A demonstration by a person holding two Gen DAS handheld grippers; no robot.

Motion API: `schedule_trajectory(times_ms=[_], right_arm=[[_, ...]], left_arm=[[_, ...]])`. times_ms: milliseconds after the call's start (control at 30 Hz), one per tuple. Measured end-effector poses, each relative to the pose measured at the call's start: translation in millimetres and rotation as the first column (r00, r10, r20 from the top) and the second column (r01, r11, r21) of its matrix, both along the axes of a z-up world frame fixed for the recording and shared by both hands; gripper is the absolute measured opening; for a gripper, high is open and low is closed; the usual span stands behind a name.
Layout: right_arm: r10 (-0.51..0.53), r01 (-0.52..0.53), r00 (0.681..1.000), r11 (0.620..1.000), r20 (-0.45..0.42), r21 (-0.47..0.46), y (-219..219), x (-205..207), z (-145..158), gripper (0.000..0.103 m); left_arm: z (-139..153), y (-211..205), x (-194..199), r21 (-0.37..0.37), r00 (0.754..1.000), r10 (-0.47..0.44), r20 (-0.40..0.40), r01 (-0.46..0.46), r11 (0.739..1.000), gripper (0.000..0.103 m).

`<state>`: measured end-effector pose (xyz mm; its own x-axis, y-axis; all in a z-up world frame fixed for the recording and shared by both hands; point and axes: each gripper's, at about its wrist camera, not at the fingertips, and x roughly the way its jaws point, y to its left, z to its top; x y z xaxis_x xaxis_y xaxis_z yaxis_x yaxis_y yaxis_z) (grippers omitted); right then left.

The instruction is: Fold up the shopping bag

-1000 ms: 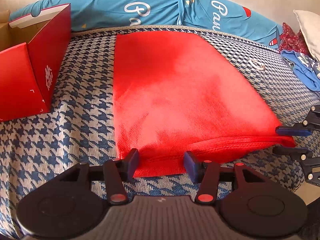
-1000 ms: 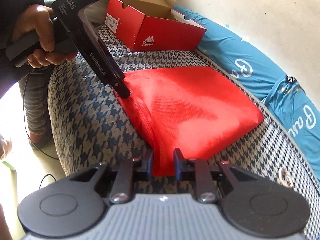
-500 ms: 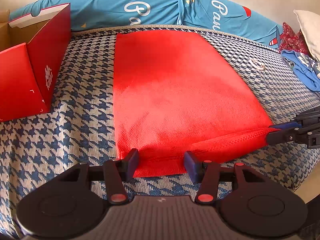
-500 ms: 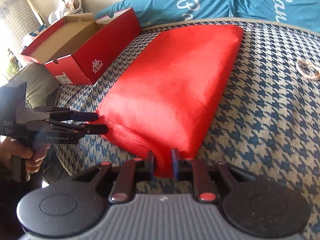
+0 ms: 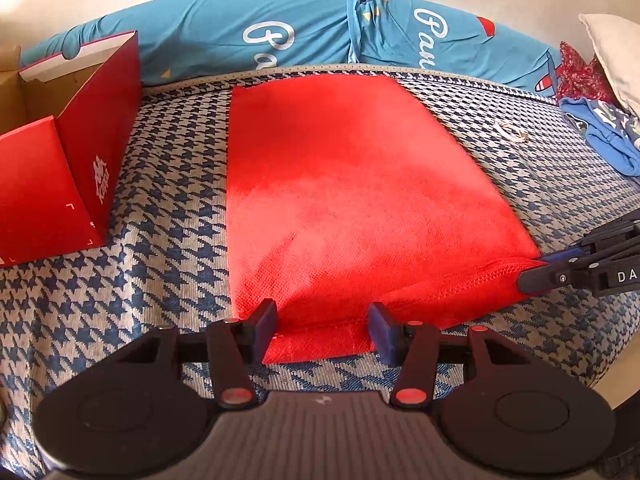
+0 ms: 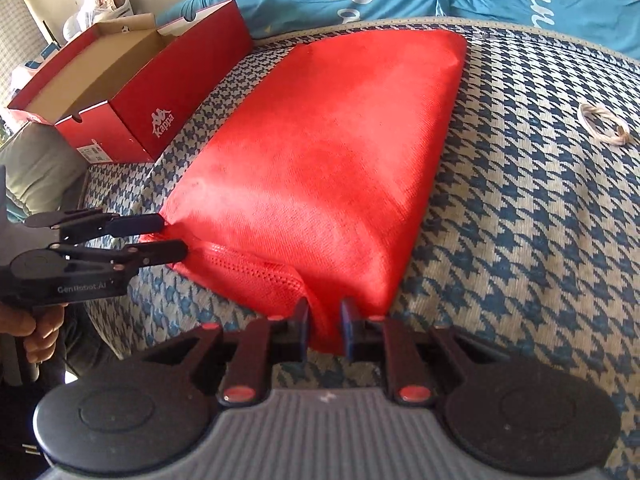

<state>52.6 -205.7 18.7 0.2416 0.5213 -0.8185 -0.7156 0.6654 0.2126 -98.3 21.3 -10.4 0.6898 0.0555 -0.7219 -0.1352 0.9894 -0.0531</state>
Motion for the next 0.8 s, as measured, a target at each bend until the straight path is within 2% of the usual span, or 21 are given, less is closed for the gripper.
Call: schedule_trajectory(times_ms=[400,500,600,800], right_arm=[[0.020,-0.019,1.000,0.999,0.024,-0.028,4.6,-2.8,1.9,0.013],[0.020,-0.020,1.000,0.999,0.023,-0.028,4.6,-1.7,2.8,0.013],[0.022,-0.022,0.999,0.999,0.023,-0.027,4.5,-0.5,3.7,0.013],[0.030,-0.029,0.999,0.999,0.021,-0.016,1.8,3.4,6.0,0.013]], left_arm=[[22.7,-36.8,-9.8,0.030,0.998,-0.020,0.056,0.019,0.999,0.049],[19.0,-47.7,-6.4,0.012,0.999,-0.036,0.028,0.035,0.999,0.049],[9.9,-52.9,1.6,0.032,1.000,-0.020,0.014,0.019,0.999,0.049],[-4.0,-51.5,15.5,0.001,1.000,0.007,-0.004,-0.007,1.000,0.052]])
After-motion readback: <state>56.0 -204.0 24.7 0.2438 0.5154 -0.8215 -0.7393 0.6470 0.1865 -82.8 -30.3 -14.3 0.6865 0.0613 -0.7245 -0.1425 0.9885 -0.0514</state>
